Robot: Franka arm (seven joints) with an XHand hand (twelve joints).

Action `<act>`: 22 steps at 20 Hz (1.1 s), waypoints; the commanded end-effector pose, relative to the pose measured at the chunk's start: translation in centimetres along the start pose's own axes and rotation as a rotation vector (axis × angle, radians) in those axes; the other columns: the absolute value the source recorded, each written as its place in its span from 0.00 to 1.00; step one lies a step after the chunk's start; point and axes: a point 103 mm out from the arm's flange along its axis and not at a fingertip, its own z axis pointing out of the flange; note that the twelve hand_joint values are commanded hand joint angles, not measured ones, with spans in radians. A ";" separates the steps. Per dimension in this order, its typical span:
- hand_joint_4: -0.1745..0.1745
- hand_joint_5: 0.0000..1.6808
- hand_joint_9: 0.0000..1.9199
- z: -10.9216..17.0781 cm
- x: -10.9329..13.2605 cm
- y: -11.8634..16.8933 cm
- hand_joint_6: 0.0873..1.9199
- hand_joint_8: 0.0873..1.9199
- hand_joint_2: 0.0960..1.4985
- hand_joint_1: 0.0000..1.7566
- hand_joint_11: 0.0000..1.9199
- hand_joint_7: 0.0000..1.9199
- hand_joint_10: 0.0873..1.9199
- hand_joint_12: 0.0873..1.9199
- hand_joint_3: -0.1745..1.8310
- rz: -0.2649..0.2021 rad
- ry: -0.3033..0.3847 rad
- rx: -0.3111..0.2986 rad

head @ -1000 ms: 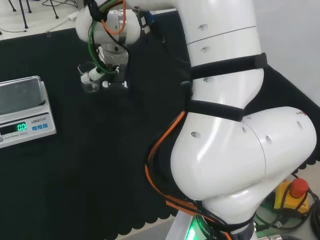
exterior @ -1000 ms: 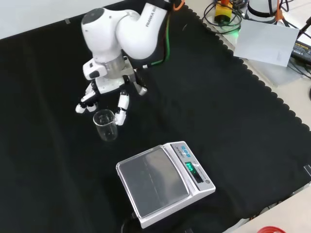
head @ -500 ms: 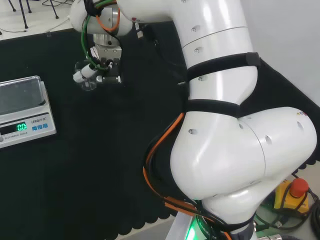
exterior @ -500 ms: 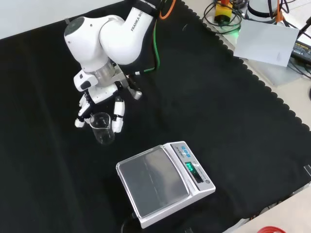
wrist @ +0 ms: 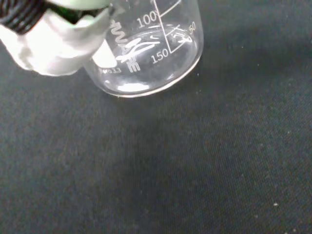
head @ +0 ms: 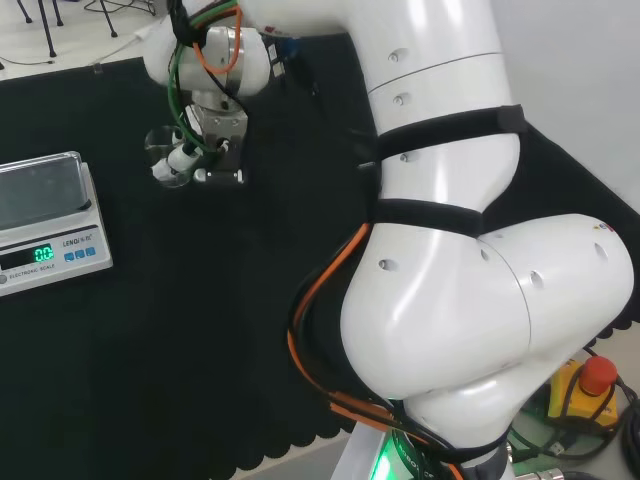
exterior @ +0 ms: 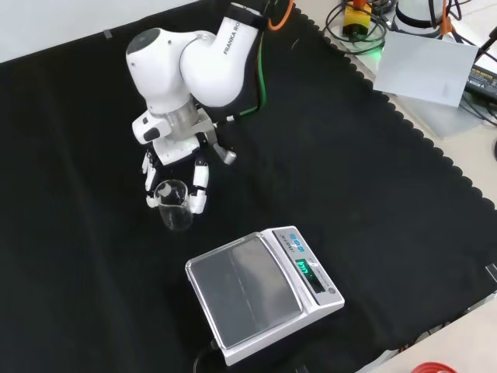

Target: Pick up the beaker.

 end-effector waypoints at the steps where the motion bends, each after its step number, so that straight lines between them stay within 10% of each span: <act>1: 1.00 0.79 0.61 -1.2 0.2 0.1 0.18 0.44 0.52 0.63 0.47 0.60 0.26 0.60 0.22 -0.005 0.025 -0.054; 22: 1.00 0.81 0.62 -3.9 3.5 -0.3 0.15 0.43 0.52 0.64 0.48 0.61 0.26 0.60 0.22 -0.074 0.065 -0.065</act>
